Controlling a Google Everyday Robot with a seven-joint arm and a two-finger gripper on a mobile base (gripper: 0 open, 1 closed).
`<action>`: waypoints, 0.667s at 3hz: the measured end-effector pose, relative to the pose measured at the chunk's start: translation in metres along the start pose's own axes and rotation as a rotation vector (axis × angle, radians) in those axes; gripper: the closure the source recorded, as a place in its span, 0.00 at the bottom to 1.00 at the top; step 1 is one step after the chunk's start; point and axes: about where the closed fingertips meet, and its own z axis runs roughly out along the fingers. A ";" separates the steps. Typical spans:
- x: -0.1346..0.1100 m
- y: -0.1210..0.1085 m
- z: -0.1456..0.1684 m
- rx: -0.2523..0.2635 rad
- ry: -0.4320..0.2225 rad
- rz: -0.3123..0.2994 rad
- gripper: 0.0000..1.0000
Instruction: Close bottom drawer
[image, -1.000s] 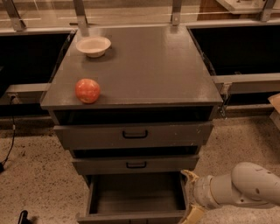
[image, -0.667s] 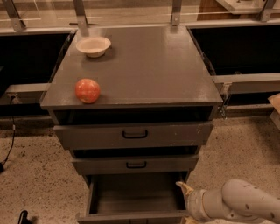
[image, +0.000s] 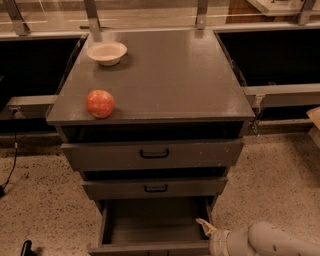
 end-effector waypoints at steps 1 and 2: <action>0.018 -0.011 0.011 0.018 0.024 0.003 0.00; 0.055 -0.021 0.036 0.054 0.077 0.001 0.19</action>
Offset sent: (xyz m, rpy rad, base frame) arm 0.0417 -0.0397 -0.1150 -0.1658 -0.0562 -0.1039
